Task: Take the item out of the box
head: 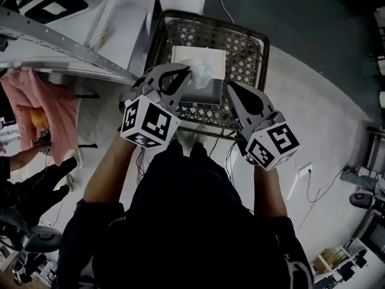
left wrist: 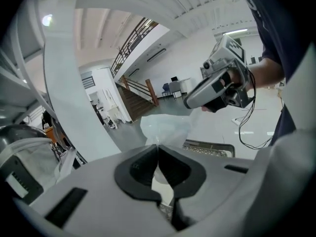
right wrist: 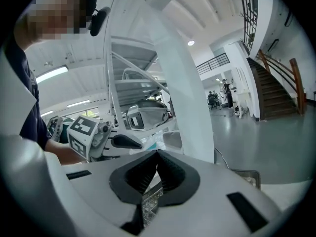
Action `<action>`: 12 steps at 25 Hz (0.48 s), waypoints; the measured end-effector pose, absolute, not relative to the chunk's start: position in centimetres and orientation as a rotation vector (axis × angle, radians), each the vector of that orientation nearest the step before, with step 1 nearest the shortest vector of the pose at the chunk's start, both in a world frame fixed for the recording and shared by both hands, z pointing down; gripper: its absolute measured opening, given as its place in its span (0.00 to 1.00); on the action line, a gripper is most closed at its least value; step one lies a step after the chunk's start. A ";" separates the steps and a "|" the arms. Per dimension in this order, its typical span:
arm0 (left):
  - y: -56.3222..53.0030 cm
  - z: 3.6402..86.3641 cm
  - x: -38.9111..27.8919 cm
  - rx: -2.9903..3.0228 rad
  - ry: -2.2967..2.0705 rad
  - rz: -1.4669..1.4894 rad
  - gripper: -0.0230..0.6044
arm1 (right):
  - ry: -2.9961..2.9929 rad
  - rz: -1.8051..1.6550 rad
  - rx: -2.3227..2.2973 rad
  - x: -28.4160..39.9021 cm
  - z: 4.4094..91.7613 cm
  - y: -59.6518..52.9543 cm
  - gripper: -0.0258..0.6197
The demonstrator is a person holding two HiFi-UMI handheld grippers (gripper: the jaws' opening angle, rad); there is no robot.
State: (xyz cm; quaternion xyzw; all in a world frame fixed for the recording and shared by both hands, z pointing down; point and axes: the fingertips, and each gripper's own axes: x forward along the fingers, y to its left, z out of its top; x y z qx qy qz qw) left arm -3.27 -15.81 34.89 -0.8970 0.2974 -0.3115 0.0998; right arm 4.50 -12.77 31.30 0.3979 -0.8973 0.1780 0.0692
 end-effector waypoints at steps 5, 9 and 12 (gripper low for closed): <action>-15.4 32.5 -3.8 -2.629 0.910 -0.865 0.06 | -2.735 0.486 1.208 3.6 29.5 -12.1 0.08; -14.9 30.6 -3.9 -2.614 0.925 -0.820 0.06 | -2.753 0.442 1.208 3.1 28.2 -11.5 0.08; -14.6 29.4 -4.0 -2.605 0.932 -0.789 0.06 | -2.766 0.410 1.219 2.9 27.3 -11.2 0.08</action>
